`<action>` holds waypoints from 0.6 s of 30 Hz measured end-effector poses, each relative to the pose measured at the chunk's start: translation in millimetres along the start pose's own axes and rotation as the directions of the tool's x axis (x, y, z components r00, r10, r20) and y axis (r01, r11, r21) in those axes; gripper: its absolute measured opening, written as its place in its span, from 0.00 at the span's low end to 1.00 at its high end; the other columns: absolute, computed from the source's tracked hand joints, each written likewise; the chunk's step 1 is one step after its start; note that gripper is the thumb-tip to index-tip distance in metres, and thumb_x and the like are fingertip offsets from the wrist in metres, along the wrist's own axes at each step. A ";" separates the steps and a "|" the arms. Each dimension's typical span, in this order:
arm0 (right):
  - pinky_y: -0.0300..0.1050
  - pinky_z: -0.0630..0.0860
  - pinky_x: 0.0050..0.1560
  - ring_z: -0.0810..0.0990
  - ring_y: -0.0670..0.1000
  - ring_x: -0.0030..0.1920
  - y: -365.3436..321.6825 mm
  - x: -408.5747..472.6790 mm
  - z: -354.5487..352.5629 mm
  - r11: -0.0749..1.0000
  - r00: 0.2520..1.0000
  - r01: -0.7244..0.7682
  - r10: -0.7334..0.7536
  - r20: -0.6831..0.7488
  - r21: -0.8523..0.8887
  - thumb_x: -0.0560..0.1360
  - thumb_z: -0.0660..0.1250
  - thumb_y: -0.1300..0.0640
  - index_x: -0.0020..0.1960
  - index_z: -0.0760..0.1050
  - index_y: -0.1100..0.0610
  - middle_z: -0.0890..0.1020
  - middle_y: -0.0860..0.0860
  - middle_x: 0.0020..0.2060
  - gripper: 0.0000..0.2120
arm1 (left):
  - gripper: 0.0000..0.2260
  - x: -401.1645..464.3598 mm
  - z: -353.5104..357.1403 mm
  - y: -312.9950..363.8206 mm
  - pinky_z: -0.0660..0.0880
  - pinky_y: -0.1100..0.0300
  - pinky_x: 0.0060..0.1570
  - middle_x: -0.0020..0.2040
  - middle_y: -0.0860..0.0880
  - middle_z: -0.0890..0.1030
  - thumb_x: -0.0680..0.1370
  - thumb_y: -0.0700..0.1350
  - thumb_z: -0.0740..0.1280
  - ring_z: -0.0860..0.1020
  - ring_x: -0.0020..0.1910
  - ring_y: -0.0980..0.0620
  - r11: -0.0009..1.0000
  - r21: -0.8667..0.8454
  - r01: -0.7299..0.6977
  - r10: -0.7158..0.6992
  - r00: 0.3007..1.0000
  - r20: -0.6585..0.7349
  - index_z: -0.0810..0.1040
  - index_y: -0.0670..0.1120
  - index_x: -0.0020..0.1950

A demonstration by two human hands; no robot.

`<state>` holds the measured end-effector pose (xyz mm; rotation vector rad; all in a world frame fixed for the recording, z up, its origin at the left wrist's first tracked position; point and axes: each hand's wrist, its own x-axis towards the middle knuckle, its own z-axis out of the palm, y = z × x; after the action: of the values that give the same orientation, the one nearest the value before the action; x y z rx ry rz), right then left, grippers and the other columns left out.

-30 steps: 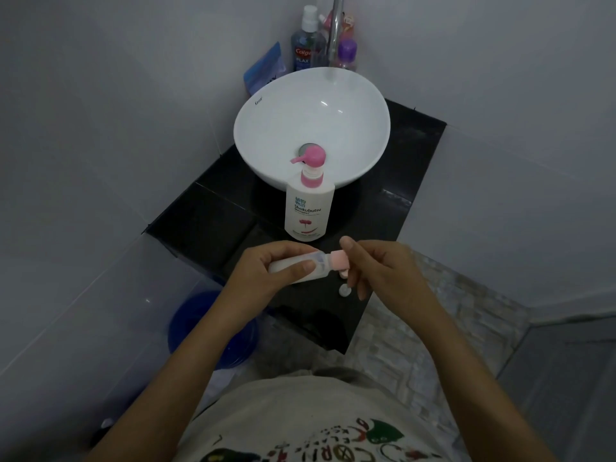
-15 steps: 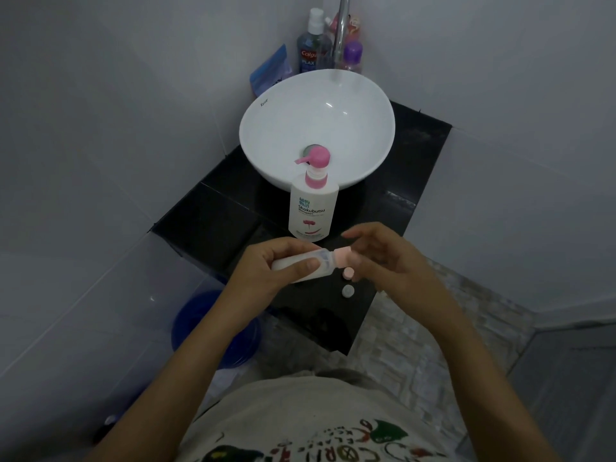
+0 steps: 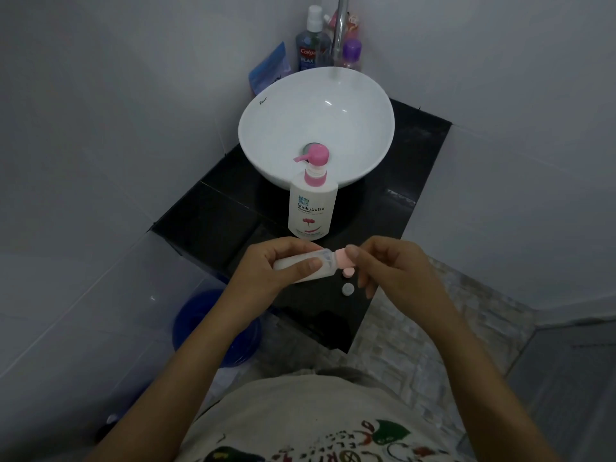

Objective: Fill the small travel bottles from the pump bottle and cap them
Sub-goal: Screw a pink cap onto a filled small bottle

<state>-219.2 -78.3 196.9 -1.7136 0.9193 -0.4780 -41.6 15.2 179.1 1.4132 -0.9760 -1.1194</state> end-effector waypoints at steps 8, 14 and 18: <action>0.32 0.74 0.32 0.82 0.50 0.35 0.7 -2.2 -1.4 0.993 0.995 0.061 -0.068 0.068 0.099 0.71 0.68 0.51 0.50 0.78 0.52 0.84 0.53 0.39 0.09 | 0.08 -0.5 -0.7 1.9 0.73 0.75 0.39 0.43 0.61 0.84 0.71 0.44 0.70 0.80 0.44 0.65 1.000 -0.023 0.004 -0.004 1.000 -0.008 0.82 0.49 0.49; 0.32 0.72 0.31 0.81 0.51 0.35 0.2 -3.0 5.3 0.984 0.998 0.059 -0.065 0.026 0.169 0.72 0.65 0.43 0.52 0.76 0.53 0.82 0.53 0.39 0.16 | 0.08 -0.8 -0.8 1.8 0.73 0.75 0.39 0.43 0.61 0.84 0.73 0.41 0.69 0.80 0.44 0.65 1.000 -0.024 0.014 -0.014 1.000 -0.015 0.82 0.50 0.49; 0.34 0.75 0.34 0.82 0.51 0.38 2.9 -1.1 -0.1 0.992 0.993 0.077 -0.086 0.078 0.103 0.73 0.69 0.56 0.52 0.78 0.53 0.83 0.52 0.41 0.08 | 0.08 -1.8 -1.8 2.2 0.73 0.76 0.38 0.43 0.62 0.84 0.70 0.45 0.70 0.79 0.44 0.66 0.999 -0.017 0.031 -0.032 0.999 -0.019 0.82 0.52 0.49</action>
<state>-220.9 -77.9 194.4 -1.6723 0.7568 -0.4957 -40.3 17.1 181.5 1.4277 -0.9320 -1.1328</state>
